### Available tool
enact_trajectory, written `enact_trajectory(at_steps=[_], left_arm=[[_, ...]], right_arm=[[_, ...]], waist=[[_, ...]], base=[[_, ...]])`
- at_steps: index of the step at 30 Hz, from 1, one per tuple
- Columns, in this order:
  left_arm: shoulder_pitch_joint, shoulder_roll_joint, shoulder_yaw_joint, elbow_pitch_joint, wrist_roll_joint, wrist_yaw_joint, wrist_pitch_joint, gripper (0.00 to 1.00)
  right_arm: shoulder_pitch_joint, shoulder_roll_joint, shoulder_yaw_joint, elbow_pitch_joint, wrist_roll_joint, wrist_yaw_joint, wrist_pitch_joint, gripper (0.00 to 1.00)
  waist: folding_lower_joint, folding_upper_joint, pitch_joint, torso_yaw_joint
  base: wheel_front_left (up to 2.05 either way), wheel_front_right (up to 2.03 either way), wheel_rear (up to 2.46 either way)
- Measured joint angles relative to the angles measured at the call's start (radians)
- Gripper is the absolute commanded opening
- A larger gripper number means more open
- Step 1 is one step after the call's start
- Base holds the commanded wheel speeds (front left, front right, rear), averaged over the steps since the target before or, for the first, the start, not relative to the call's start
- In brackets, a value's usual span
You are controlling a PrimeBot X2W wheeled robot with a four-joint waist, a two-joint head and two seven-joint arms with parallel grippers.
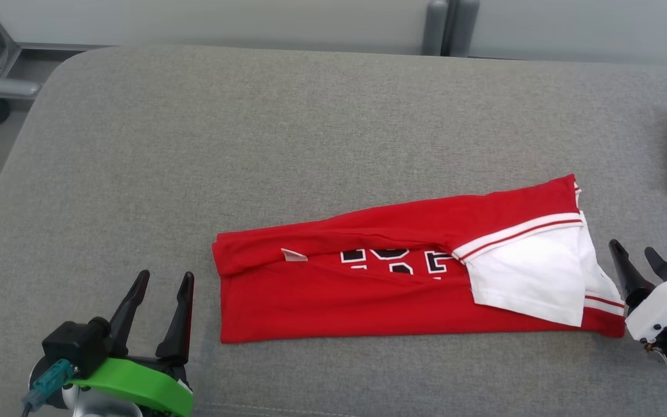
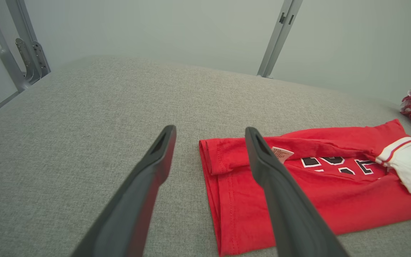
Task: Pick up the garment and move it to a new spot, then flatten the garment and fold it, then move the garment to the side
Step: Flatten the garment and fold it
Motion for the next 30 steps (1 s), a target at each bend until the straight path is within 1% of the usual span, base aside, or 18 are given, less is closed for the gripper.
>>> enact_trajectory(at_steps=[4, 11, 22, 26, 27, 28, 29, 30], left_arm=[[0.0, -0.012, -0.007, -0.014, 0.004, 0.0, -0.001, 1.0], [-0.001, -0.013, 0.001, -0.031, 0.008, 0.002, -0.001, 1.0], [-0.002, -0.02, 0.006, -0.052, 0.017, 0.005, -0.004, 1.0], [-0.002, -0.02, 0.006, -0.055, 0.017, 0.005, -0.004, 1.0], [-0.002, -0.02, 0.006, -0.057, 0.017, 0.005, -0.004, 1.0], [-0.003, -0.02, 0.005, -0.06, 0.017, 0.005, -0.004, 1.0], [-0.003, -0.02, 0.006, -0.06, 0.017, 0.005, -0.004, 1.0], [-0.003, -0.021, 0.006, -0.06, 0.017, 0.005, -0.004, 1.0]], right_arm=[[-0.007, 0.0, 0.018, 0.046, -0.001, 0.0, 0.028, 1.0], [-0.066, 0.004, 0.035, 0.102, -0.001, 0.0, 0.071, 1.0], [-0.119, 0.002, 0.037, 0.187, 0.005, 0.002, 0.107, 1.0], [-0.133, 0.006, 0.036, 0.211, 0.04, 0.02, 0.135, 1.0], [-0.139, 0.011, 0.032, 0.215, 0.055, 0.021, 0.145, 0.94], [-0.142, 0.016, 0.027, 0.218, 0.068, 0.025, 0.153, 0.72], [-0.145, 0.021, 0.023, 0.221, 0.082, 0.034, 0.16, 0.28], [-0.147, 0.022, 0.018, 0.226, 0.097, 0.042, 0.164, 0.0]], waist=[[0.0, 0.0, 0.013, 0.036], [0.0, 0.0, 0.043, 0.085], [0.0001, 0.0, 0.077, 0.119], [0.0001, 0.0, 0.08, 0.12], [0.0001, 0.0, 0.081, 0.12], [0.0001, 0.0, 0.083, 0.12], [0.0001, 0.0, 0.085, 0.12], [0.0001, 0.0, 0.085, 0.12]], base=[[0.0, 0.0, 0.0], [0.0, 0.0, 0.0], [0.0, 0.0, 0.0], [0.0, 0.0, 0.0], [0.0, 0.0, 0.0], [0.0, 0.0, 0.0], [0.0, 0.0, 0.0], [0.0, 0.0, 0.0]])
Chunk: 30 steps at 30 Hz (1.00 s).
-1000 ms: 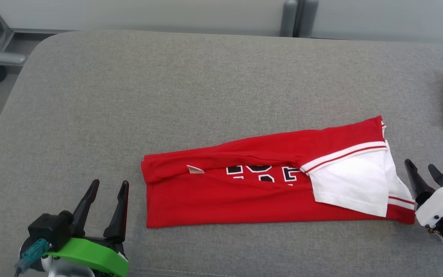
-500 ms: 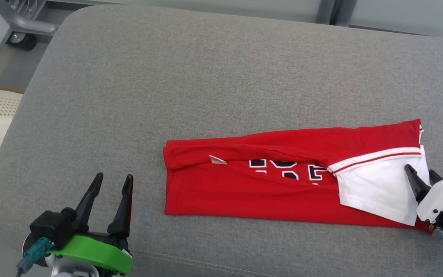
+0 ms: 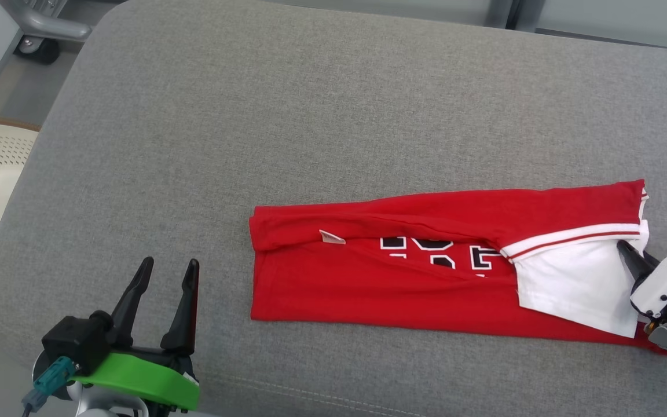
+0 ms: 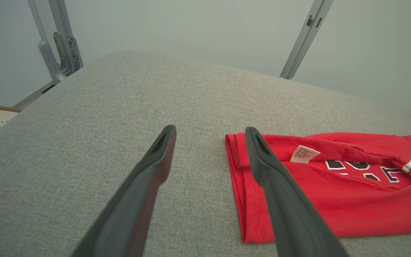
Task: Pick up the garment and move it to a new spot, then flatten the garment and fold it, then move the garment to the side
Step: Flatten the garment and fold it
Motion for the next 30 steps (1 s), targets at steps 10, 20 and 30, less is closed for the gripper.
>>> enact_trajectory(at_steps=[10, 20, 30], left_arm=[[0.0, -0.007, 0.011, -0.001, 0.0, 0.006, -0.005, 1.0], [0.0, -0.009, 0.042, -0.014, -0.001, 0.009, -0.005, 1.0], [0.001, -0.027, 0.052, -0.019, -0.003, 0.009, -0.005, 1.0]], right_arm=[[-0.013, 0.035, -0.065, 0.023, 0.107, 0.052, 0.031, 0.0], [-0.014, -0.032, -0.198, 0.038, 0.224, 0.066, 0.065, 0.0], [-0.001, -0.163, -0.322, -0.002, 0.286, 0.076, 0.074, 0.0]], waist=[[0.0, 0.0, 0.002, -0.004], [0.0, 0.0, 0.002, -0.031], [0.0, 0.0001, -0.008, -0.059]], base=[[0.0, 0.0, 0.0], [0.0, 0.0, 0.0], [0.0, 0.0, 0.0]])
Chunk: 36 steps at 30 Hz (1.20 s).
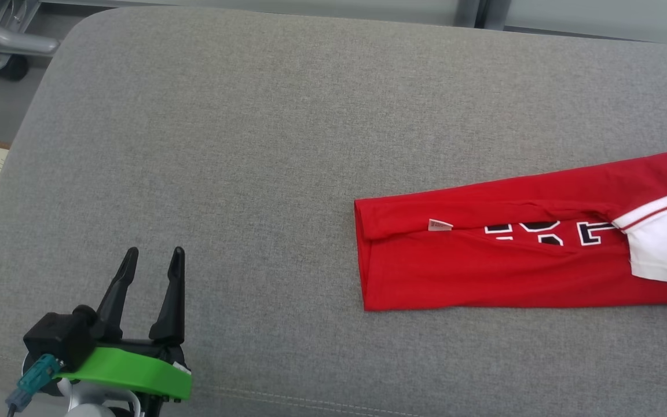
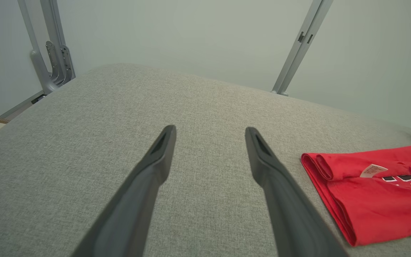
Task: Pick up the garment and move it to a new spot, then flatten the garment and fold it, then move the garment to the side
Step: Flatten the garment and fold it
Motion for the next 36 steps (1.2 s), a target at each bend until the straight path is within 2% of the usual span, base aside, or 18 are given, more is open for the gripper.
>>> enact_trajectory(at_steps=[3, 6, 13, 17, 22, 25, 30, 36], left_arm=[[0.001, -0.002, 0.001, 0.0, -0.007, 0.0, 0.0, 1.0], [0.001, -0.004, -0.003, -0.003, -0.007, 0.0, 0.0, 1.0], [-0.002, -0.004, -0.031, -0.002, -0.005, -0.007, 0.0, 1.0], [-0.01, -0.005, -0.043, 0.007, -0.005, -0.015, 0.001, 1.0], [-0.03, -0.01, -0.05, 0.018, -0.005, -0.022, 0.001, 1.0], [-0.03, -0.013, -0.057, 0.025, -0.005, -0.024, 0.002, 1.0], [-0.031, -0.018, -0.056, 0.029, -0.005, -0.024, 0.002, 1.0], [-0.034, -0.018, -0.055, 0.043, -0.005, -0.028, 0.002, 1.0]], right_arm=[[-0.001, 0.014, 0.012, -0.083, 0.035, 0.037, 0.031, 0.0], [-0.002, 0.04, 0.056, -0.176, 0.051, 0.057, 0.07, 0.0], [-0.016, 0.15, 0.204, -0.394, 0.055, 0.069, 0.136, 0.0], [-0.016, 0.214, 0.29, -0.454, 0.046, 0.069, 0.151, 0.0], [-0.016, 0.285, 0.381, -0.468, -0.03, 0.063, 0.145, 0.0], [-0.016, 0.318, 0.405, -0.461, -0.077, 0.037, 0.118, 0.0], [-0.016, 0.359, 0.443, -0.432, -0.113, 0.013, 0.099, 0.0], [-0.017, 0.388, 0.471, -0.411, -0.136, 0.005, 0.087, 0.0]], waist=[[0.0, 0.0, -0.003, -0.006], [0.0, -0.0001, -0.003, -0.01], [0.0001, -0.0001, 0.011, -0.006], [0.0, 0.0, 0.016, 0.007], [0.0, 0.0, 0.023, 0.024], [0.0, 0.0, 0.025, 0.032], [0.0, 0.0, 0.033, 0.041], [0.0, 0.0, 0.034, 0.043]], base=[[0.0, 0.0, 0.0], [0.0, 0.0, 0.0], [0.0, 0.0, 0.0], [0.0, 0.0, 0.0], [0.0, 0.0, 0.0], [0.0, 0.0, 0.0], [0.0, 0.0, 0.0], [0.0, 0.0, 0.0]])
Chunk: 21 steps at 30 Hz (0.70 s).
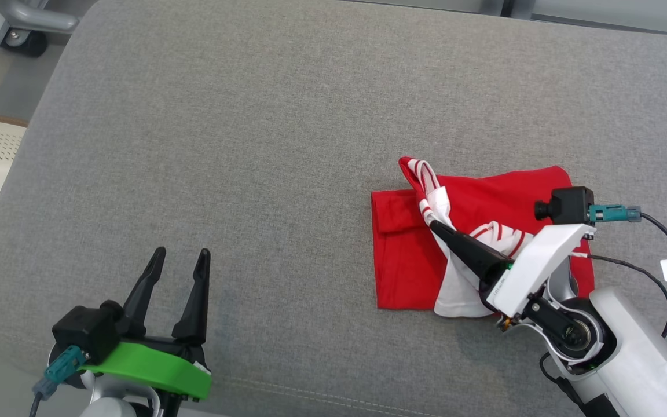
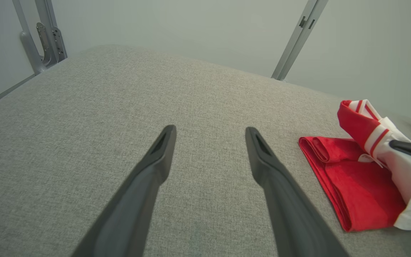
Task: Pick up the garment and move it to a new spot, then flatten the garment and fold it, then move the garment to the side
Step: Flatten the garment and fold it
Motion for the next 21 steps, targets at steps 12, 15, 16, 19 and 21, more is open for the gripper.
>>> enact_trajectory(at_steps=[12, 15, 16, 19, 21], left_arm=[[-0.008, 0.002, 0.025, 0.014, 0.0, -0.003, 0.0, 1.0], [-0.008, 0.006, 0.029, 0.013, 0.0, -0.003, 0.0, 1.0], [-0.008, 0.007, 0.03, 0.011, 0.0, -0.003, 0.0, 1.0], [-0.008, 0.008, 0.035, 0.005, 0.0, -0.002, 0.0, 1.0], [-0.007, 0.009, 0.039, 0.0, 0.0, -0.002, 0.0, 1.0]], right_arm=[[-0.054, 0.08, 0.031, 0.011, -0.021, -0.006, -0.035, 1.0], [-0.058, 0.101, 0.03, -0.011, -0.014, 0.002, -0.049, 1.0], [-0.059, 0.101, 0.02, -0.022, -0.012, 0.002, -0.06, 1.0], [-0.063, 0.062, -0.043, -0.052, -0.024, 0.001, -0.104, 1.0], [-0.063, 0.014, -0.078, -0.054, -0.041, -0.005, -0.116, 1.0]], waist=[[0.0, 0.0, -0.008, -0.026], [0.0, 0.0, -0.009, -0.04], [0.0, 0.0, -0.009, -0.044], [0.0, 0.0, -0.007, -0.06], [0.0, 0.0, -0.006, -0.068]], base=[[0.0, 0.0, 0.0], [0.0, 0.0, 0.0], [0.0, 0.0, 0.0], [0.0, 0.0, 0.0], [0.0, 0.0, 0.0]])
